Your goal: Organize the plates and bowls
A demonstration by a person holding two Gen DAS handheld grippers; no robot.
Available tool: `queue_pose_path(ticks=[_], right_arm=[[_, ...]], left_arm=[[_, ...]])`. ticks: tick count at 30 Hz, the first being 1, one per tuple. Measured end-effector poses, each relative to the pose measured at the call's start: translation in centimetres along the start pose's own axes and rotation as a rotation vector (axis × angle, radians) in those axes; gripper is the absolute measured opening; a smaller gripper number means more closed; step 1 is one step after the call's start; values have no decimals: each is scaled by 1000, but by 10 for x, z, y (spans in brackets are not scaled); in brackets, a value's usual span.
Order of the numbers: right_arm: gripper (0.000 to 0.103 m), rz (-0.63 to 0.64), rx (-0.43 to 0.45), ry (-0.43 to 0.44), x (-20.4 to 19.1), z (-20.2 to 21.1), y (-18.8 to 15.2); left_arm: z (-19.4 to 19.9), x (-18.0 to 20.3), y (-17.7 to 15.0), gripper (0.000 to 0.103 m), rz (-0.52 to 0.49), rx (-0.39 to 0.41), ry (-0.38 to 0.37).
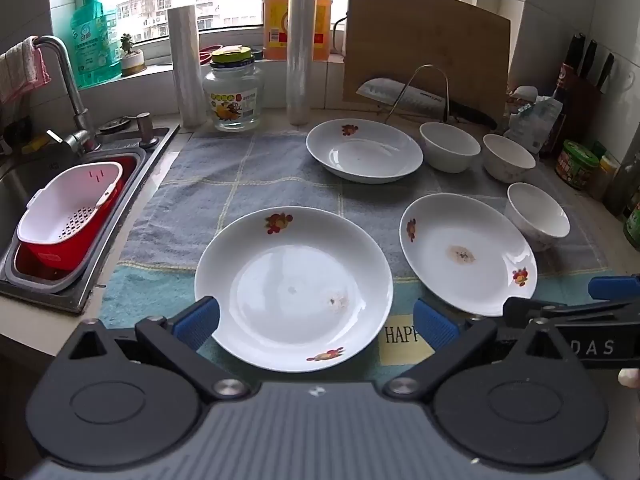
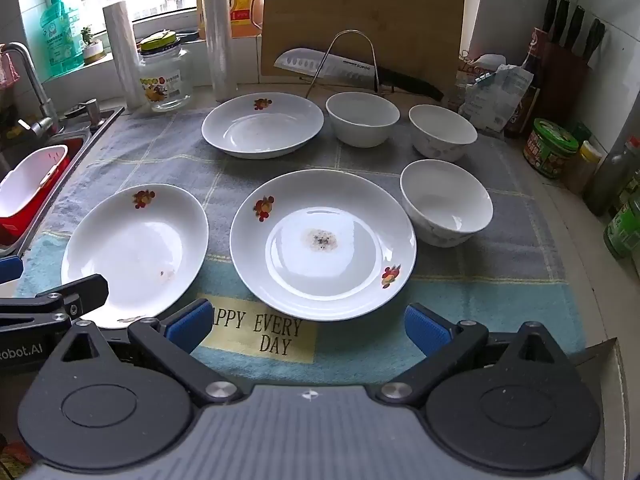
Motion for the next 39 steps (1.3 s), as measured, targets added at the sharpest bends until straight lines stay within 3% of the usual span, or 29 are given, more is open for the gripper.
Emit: queue_pose_path(ticks=[39], right_arm=[[103, 1, -5, -16, 5, 4, 5]], left_arm=[[2, 5, 5, 102, 3, 2, -9]])
Point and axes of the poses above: each gripper's, at about its wrist camera, not at the fingertips, and z roughly against the way its jaws point, x to its right, y to its top, the point moved 4 cm from there along -z, roughly the way its jaws point, and after that the axes turned 4 degrees about x, right-handed, at the moved point
